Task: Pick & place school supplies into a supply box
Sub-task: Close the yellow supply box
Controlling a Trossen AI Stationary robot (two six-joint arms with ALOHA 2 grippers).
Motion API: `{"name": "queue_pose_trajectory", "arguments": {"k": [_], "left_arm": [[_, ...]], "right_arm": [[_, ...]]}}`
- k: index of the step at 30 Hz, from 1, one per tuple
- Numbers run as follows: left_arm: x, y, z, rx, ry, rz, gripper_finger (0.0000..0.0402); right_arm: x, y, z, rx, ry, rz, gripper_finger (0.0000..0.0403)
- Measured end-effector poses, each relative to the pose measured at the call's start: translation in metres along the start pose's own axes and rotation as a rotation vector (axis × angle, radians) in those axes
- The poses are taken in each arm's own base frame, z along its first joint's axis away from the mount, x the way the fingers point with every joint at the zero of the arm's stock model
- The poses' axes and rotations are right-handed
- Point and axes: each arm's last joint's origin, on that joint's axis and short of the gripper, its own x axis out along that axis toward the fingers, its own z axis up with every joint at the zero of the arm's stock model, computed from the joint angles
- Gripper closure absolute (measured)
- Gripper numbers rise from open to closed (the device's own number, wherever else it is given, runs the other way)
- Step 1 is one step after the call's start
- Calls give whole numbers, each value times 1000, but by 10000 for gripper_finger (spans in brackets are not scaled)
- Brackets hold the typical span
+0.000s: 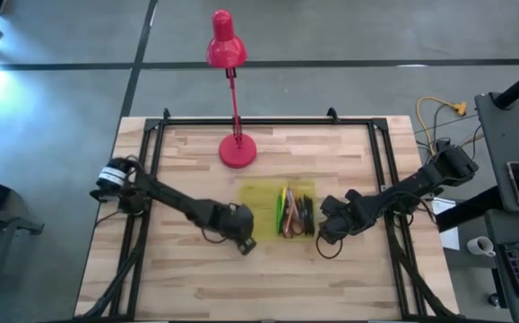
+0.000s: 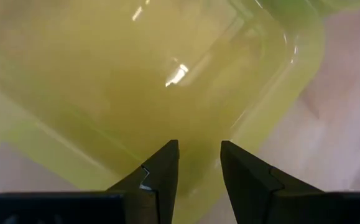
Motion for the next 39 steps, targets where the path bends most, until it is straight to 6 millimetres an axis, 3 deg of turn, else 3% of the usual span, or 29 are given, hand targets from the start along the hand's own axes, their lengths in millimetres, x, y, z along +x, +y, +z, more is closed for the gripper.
{"name": "queue_pose_trajectory", "arguments": {"k": [5, 8, 11, 15, 18, 22, 30, 39], "left_arm": [[-11, -13, -20, -16, 16, -18, 293], [-27, -17, -20, -72, -114, 1, 293], [-54, -19, -12, -129, -314, 14, 293], [-87, -2, -12, -202, -406, 140, 293], [-95, 23, -24, -266, -366, 287, 293], [-84, 48, -42, -389, -299, 303, 293], [-36, 80, -71, -708, -268, -59, 293], [-28, 94, -77, -760, -269, -65, 293]], "right_arm": [[0, 2, 1, 6, -11, 21, 344], [0, 8, 4, -18, -39, 82, 344], [-1, 14, 7, -34, -68, 138, 344], [-6, 18, 11, -23, -84, 171, 344], [-12, 22, 16, -44, -107, 192, 344], [-16, 23, 25, -34, -129, 205, 344], [-14, 29, 47, 71, -190, 324, 344], [4, 41, 66, 126, -164, 347, 344]]}}
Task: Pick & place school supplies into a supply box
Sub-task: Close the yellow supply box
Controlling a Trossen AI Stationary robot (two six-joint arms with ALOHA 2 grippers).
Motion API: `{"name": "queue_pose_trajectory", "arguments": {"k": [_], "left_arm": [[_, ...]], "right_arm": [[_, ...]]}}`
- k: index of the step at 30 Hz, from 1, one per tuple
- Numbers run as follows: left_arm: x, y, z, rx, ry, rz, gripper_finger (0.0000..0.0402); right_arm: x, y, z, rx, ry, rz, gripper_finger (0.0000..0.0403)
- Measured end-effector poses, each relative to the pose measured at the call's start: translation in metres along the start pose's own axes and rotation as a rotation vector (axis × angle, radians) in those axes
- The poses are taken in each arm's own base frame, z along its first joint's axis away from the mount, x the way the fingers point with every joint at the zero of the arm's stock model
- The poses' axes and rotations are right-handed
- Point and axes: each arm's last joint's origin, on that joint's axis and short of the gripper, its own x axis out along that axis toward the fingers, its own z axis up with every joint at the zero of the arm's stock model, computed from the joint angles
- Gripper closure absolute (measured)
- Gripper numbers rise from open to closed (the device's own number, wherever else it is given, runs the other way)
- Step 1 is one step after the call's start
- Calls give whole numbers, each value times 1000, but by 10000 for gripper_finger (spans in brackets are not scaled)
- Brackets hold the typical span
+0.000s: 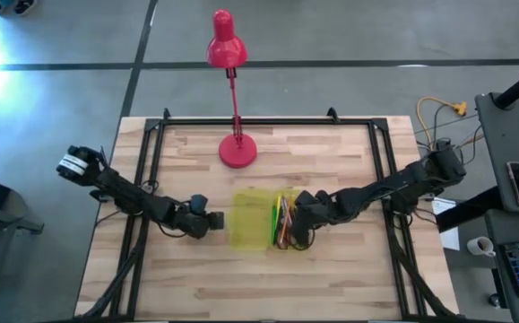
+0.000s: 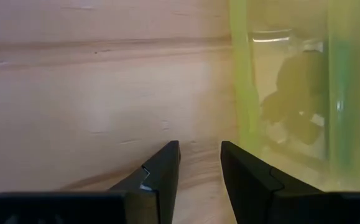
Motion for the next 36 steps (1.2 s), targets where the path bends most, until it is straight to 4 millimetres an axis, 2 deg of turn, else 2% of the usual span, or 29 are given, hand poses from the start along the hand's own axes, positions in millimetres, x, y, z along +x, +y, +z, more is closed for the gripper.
{"name": "queue_pose_trajectory", "arguments": {"k": [6, 12, 18, 24, 29, 32, 36], "left_arm": [[13, -14, 4, 51, -17, 40, 293], [24, -33, 4, 117, -31, 39, 293], [20, -44, 6, 138, -36, 12, 293], [4, -57, 11, 108, -51, -74, 293], [-22, -74, 19, 71, -127, -204, 293], [-36, -86, 25, 98, -170, -271, 293], [-46, -102, 34, 145, -219, -319, 293]], "right_arm": [[29, 5, 4, 5, 88, -35, 344], [44, 16, 7, -20, 127, -30, 344], [55, 19, 5, -18, 169, -32, 344], [53, 16, 3, -32, 202, -49, 344], [47, 16, 4, -47, 194, -45, 344], [47, 16, 5, -61, 190, -45, 344], [47, 15, 5, -66, 188, -46, 344]]}}
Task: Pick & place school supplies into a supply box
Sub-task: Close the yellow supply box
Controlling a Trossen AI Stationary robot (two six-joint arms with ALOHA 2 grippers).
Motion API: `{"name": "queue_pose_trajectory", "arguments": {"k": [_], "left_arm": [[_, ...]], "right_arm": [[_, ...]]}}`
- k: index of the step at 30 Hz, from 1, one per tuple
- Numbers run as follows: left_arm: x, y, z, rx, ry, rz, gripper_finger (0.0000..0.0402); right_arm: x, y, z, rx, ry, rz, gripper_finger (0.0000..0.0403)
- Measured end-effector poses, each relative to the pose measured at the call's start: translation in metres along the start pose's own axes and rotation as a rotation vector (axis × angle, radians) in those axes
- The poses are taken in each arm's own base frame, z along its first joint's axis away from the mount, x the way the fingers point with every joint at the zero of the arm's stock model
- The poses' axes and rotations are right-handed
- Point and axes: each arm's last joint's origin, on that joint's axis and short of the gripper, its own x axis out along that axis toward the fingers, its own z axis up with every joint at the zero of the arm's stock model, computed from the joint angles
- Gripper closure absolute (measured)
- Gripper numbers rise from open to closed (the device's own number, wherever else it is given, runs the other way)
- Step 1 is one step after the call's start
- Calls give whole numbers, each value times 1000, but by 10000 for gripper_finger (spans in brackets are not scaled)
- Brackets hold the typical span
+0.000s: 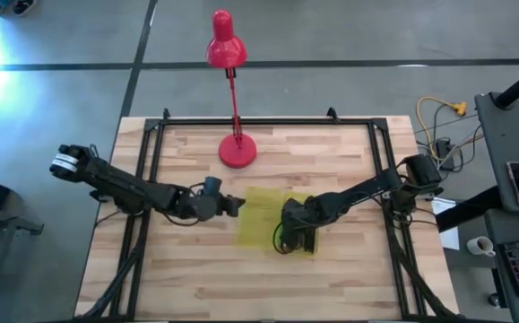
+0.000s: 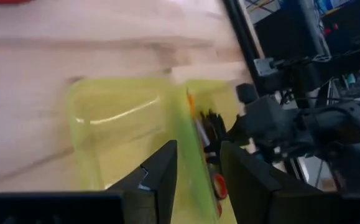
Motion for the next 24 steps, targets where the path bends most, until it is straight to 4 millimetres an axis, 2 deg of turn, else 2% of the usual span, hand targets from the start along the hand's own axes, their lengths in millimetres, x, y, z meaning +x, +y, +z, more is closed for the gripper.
{"name": "queue_pose_trajectory", "arguments": {"k": [4, 7, 11, 13, 15, 21, 24], "left_arm": [[8, -15, 4, 66, -12, 1, 293], [9, -16, 4, 147, 3, 90, 293], [3, 6, 2, 314, 61, 324, 293], [0, 19, -3, 427, 112, 381, 293], [2, 27, -10, 541, 189, 350, 293], [19, 38, -35, 943, 267, 49, 293], [27, 44, -45, 1096, 294, 48, 293]], "right_arm": [[0, 0, 0, 0, -4, -3, 344], [0, 0, 0, 6, -4, -4, 344], [0, 0, 0, 6, -5, -6, 344], [0, 0, 0, 6, -5, -7, 344], [0, 0, 0, 0, -7, -8, 344], [0, -1, 0, -9, -6, -11, 344], [0, -1, 0, -11, -6, -12, 344]]}}
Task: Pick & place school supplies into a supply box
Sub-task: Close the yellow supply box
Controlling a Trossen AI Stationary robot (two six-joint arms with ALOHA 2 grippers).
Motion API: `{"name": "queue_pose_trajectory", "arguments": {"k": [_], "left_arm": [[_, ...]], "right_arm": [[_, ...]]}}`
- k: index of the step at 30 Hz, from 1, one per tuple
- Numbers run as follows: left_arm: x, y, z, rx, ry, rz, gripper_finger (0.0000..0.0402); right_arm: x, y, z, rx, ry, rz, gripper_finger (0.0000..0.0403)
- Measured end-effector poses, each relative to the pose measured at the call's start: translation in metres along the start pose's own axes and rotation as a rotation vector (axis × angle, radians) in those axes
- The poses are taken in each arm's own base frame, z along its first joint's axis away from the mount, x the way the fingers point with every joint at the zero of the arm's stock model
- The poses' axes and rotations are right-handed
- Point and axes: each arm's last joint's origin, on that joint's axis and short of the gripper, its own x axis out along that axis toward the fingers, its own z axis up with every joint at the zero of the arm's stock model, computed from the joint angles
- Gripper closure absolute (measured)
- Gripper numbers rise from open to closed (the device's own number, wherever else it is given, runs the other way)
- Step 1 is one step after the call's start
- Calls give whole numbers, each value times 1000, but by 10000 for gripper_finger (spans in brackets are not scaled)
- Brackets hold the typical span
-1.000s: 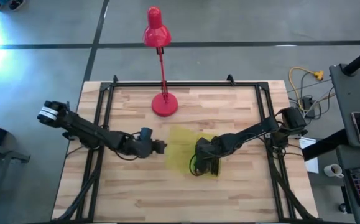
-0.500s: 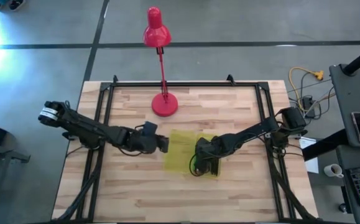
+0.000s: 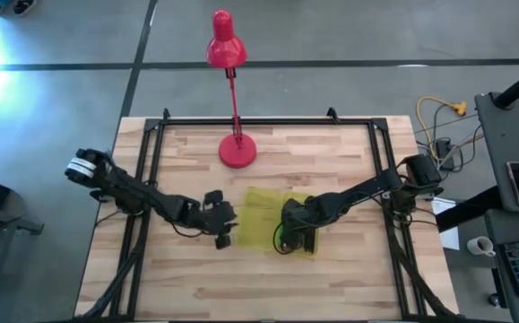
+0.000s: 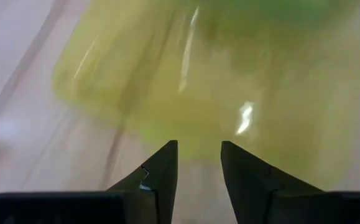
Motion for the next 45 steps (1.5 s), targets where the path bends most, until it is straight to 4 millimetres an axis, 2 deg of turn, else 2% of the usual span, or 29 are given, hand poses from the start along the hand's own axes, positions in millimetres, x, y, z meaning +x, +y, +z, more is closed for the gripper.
{"name": "queue_pose_trajectory", "arguments": {"k": [3, 5, 8, 15, 19, 24, 31, 37, 45], "left_arm": [[10, 1, -8, 43, 80, 83, 293], [13, 0, -6, 48, 78, 113, 293], [15, -2, -4, 74, 74, 115, 293], [18, -1, -13, 294, 171, 64, 293], [19, 2, -14, 302, 183, 65, 293], [36, 5, -9, 316, 160, 82, 293], [59, -3, -3, 390, 200, 100, 293], [47, -5, 14, 374, 149, 103, 293], [11, 3, 32, 271, 39, 91, 293]], "right_arm": [[0, 0, 0, 0, 1, -1, 344], [0, 0, 0, 0, 0, -4, 344], [0, 0, 0, 0, 0, -5, 344], [0, 0, 0, 0, 0, -5, 344], [0, 0, 0, -1, 1, -5, 344], [0, 0, 0, -1, 3, -3, 344], [0, -2, -2, -3, 20, -16, 344], [0, -4, -4, -12, 51, -27, 344], [0, -4, -4, -38, 54, -31, 344]]}}
